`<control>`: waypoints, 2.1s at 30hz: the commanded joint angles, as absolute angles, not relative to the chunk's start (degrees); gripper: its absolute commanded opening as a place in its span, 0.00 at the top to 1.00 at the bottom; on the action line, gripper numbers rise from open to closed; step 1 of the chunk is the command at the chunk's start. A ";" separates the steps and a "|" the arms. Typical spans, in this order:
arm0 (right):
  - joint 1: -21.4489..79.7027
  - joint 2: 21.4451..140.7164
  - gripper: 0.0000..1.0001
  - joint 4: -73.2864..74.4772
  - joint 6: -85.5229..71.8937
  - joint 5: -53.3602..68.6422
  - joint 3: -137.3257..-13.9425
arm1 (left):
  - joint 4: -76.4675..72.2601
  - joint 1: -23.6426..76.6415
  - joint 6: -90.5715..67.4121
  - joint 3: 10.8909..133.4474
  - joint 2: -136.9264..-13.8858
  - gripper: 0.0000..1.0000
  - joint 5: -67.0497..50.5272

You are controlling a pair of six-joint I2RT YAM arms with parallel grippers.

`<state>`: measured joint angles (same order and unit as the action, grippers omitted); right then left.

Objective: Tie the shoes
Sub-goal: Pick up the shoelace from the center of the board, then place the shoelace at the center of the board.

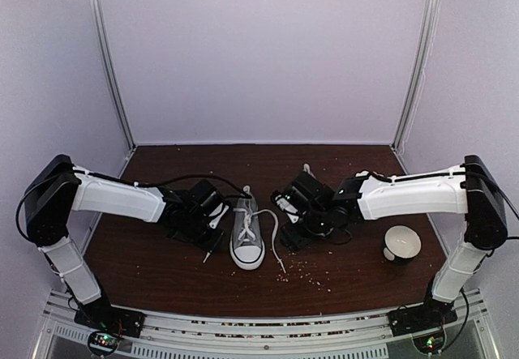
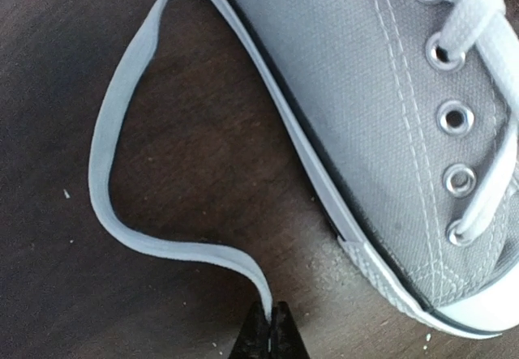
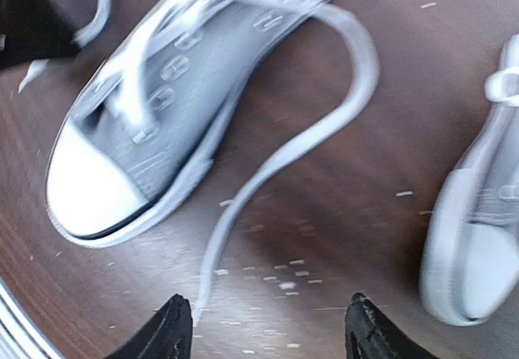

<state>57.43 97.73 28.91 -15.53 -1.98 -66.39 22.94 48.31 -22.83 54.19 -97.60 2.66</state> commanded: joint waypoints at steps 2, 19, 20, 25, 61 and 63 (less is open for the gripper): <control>60.79 104.60 0.34 26.84 -16.79 1.64 -69.62 | 23.27 47.81 -24.49 51.77 -94.19 1.00 4.68; 59.59 94.87 1.00 29.89 -22.27 -4.26 -60.25 | 25.34 47.44 -26.13 48.34 -84.92 1.00 9.75; 58.51 92.27 1.00 29.88 -22.54 -4.03 -58.98 | 25.96 47.39 -26.04 48.27 -83.99 1.00 10.14; 54.13 78.24 1.00 27.84 -22.80 1.66 -55.98 | 26.53 47.42 -22.93 47.42 -76.11 1.00 10.26; 57.93 104.07 0.51 2.21 -28.80 16.76 -84.56 | 8.29 52.80 -4.26 45.65 -70.84 1.00 -3.95; 56.16 101.50 0.50 1.73 -25.50 21.23 -81.84 | 7.82 52.74 -4.41 47.19 -71.64 1.00 -4.58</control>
